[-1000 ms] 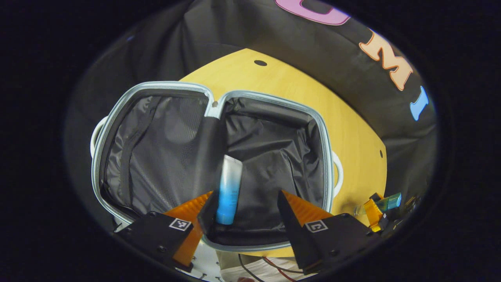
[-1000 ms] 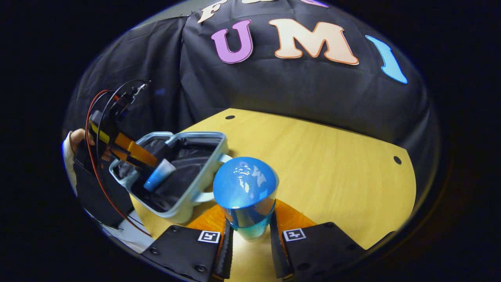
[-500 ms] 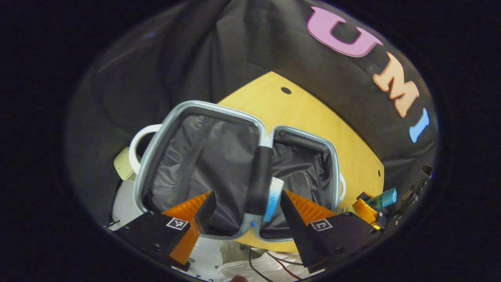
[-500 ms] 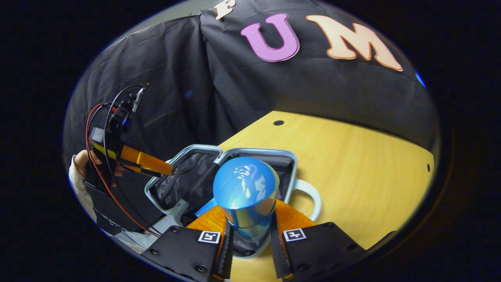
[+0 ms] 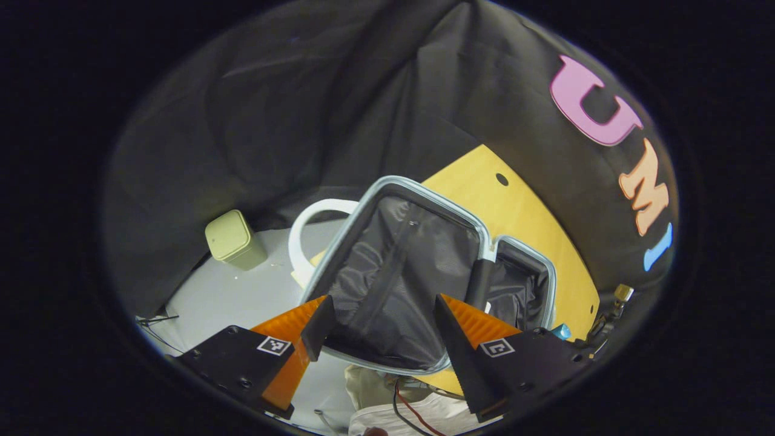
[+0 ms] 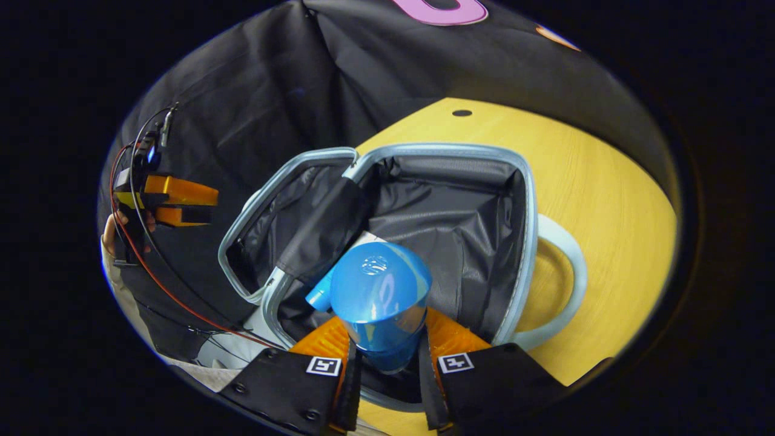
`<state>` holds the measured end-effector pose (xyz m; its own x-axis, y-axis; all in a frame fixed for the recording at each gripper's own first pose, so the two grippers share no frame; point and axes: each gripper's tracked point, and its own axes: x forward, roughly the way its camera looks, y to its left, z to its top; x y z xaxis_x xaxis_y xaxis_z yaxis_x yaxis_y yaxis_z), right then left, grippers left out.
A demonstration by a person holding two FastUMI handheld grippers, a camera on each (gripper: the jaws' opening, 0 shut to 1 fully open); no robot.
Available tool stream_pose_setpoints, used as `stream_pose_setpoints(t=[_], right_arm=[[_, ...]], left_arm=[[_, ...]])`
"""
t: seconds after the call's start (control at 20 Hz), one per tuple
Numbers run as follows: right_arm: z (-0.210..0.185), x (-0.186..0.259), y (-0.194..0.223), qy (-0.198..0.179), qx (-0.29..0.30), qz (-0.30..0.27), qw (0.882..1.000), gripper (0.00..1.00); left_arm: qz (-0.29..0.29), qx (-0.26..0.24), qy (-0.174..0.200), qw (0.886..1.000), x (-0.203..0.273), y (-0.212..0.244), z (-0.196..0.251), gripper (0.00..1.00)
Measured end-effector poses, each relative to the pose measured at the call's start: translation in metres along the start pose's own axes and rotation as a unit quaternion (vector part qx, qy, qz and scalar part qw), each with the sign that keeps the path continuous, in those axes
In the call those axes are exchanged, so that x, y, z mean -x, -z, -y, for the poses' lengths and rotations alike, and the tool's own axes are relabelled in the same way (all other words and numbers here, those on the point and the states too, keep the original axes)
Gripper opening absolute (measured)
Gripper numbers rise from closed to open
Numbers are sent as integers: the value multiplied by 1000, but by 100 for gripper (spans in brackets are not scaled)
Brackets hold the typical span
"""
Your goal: First open the suitcase, pack the skin care products into it, and then close the suitcase.
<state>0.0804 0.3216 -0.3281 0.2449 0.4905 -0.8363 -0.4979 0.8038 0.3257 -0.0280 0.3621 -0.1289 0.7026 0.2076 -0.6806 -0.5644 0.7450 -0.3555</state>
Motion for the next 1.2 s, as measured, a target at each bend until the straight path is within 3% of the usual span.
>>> stream_pose_setpoints(t=[0.3, 0.4, 0.5, 0.6, 0.65, 0.8, 0.85, 1.05, 1.1, 1.2], right_arm=[[10, -9, 3, 28, -3, -9, 1000, 44], [6, -6, -6, 23, -17, 6, 1000, 49], [8, -5, -19, 28, -28, 29, 999, 48], [8, 1, -29, 30, -33, 48, 998, 77], [7, 7, -34, 29, -36, 60, 997, 70], [14, 23, -48, 45, -34, 96, 994, 98], [17, 30, -51, 53, -37, 108, 992, 94], [44, 65, -60, 97, -58, 140, 984, 94], [52, 75, -61, 109, -66, 147, 981, 98], [62, 93, -62, 122, -92, 161, 975, 98]], left_arm=[[9, 40, -21, 999, -6, -18, -42, 97], [8, 51, -32, 998, -11, -24, -59, 97], [8, 58, -42, 997, -20, -31, -77, 97], [3, 67, -44, 997, -31, -36, -88, 97], [0, 74, -42, 996, -39, -39, -92, 97], [-11, 89, -42, 995, -58, -42, -108, 97], [-14, 91, -40, 995, -63, -44, -113, 97], [-35, 100, -32, 994, -88, -45, -125, 96], [-40, 101, -33, 994, -94, -45, -127, 96], [-56, 100, -39, 993, -108, -39, -133, 95]])
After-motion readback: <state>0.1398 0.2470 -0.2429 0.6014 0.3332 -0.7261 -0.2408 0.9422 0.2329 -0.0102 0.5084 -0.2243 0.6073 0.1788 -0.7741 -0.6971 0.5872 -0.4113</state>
